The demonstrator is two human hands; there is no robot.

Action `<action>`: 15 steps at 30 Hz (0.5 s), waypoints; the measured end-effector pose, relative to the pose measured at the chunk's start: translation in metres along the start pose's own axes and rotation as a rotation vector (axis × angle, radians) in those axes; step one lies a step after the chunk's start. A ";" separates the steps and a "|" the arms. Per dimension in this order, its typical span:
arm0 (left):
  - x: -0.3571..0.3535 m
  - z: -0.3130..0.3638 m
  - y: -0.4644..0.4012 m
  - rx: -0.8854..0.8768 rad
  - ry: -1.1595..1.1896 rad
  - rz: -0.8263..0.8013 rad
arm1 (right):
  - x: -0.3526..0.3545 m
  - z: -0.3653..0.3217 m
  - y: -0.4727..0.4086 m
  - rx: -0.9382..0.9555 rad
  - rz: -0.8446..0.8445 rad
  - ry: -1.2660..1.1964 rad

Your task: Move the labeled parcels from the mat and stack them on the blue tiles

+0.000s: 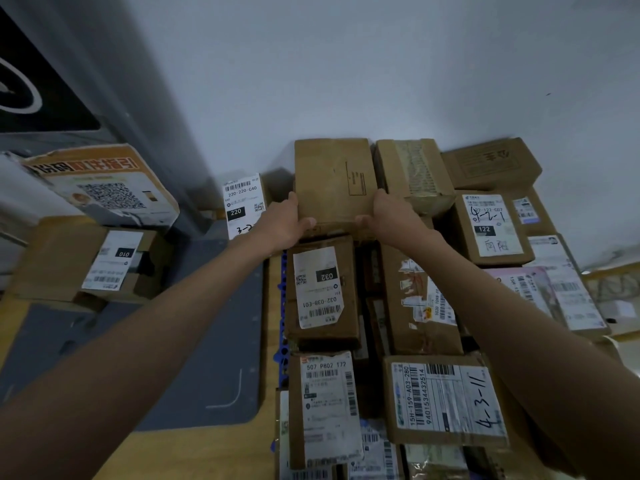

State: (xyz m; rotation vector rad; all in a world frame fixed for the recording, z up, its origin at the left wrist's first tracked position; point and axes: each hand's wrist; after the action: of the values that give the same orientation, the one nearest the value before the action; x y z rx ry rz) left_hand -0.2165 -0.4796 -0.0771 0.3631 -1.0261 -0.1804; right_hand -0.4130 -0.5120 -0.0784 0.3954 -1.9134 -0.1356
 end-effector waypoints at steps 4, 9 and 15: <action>0.001 0.010 0.001 0.049 -0.056 -0.012 | -0.002 -0.005 -0.008 -0.003 -0.036 0.104; -0.003 0.019 0.003 0.125 -0.101 0.002 | -0.005 -0.008 -0.012 -0.049 -0.072 0.144; -0.006 0.023 0.003 0.161 -0.107 0.017 | -0.007 -0.012 -0.014 -0.090 -0.123 0.118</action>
State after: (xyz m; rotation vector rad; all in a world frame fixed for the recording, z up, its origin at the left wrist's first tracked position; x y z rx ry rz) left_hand -0.2392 -0.4798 -0.0701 0.4945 -1.1527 -0.1030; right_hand -0.3964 -0.5212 -0.0840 0.4504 -1.7609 -0.2724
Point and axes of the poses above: each hand's wrist, its own y-axis away from the middle knuckle, its own x-axis out of the back of the hand, z = x × y, and after that the axes turned 4 degrees about x, right-handed
